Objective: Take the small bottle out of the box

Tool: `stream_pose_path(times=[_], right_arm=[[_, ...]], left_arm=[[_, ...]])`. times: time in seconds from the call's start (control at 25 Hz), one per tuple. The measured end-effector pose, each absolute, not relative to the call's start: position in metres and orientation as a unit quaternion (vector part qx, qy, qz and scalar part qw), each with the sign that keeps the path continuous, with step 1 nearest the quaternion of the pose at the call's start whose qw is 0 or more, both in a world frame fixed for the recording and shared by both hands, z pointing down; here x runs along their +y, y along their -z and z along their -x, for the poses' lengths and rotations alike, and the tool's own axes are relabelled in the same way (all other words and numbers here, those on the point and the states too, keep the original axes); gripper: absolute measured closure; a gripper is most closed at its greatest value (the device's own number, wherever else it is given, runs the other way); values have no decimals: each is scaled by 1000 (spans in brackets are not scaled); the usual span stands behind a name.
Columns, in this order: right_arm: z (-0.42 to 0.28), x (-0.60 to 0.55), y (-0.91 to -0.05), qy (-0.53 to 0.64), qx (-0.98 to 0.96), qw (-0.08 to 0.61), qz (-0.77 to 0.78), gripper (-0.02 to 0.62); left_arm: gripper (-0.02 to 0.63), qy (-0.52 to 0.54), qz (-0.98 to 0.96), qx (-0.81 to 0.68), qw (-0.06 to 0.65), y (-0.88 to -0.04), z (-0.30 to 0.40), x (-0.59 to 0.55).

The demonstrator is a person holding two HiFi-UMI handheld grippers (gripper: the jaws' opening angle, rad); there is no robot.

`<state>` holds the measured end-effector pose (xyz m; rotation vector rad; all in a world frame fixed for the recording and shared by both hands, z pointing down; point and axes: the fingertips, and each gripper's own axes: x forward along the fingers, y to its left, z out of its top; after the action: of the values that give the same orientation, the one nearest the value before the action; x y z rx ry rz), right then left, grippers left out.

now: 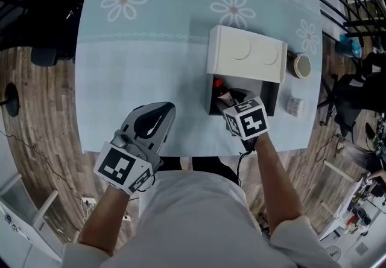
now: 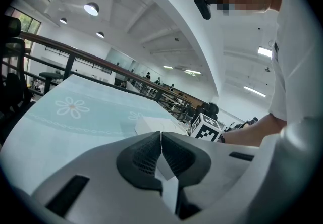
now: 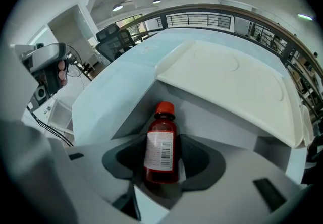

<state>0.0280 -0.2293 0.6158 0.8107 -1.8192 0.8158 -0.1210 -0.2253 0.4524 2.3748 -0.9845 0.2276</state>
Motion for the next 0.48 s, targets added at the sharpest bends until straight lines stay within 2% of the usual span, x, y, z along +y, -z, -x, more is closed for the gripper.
stream_pose_path(times=[0.48], right_arm=[[-44, -227, -592, -332, -762, 428, -355, 378]], left_arm=[[583, -92, -893, -357, 259, -438, 100, -216]])
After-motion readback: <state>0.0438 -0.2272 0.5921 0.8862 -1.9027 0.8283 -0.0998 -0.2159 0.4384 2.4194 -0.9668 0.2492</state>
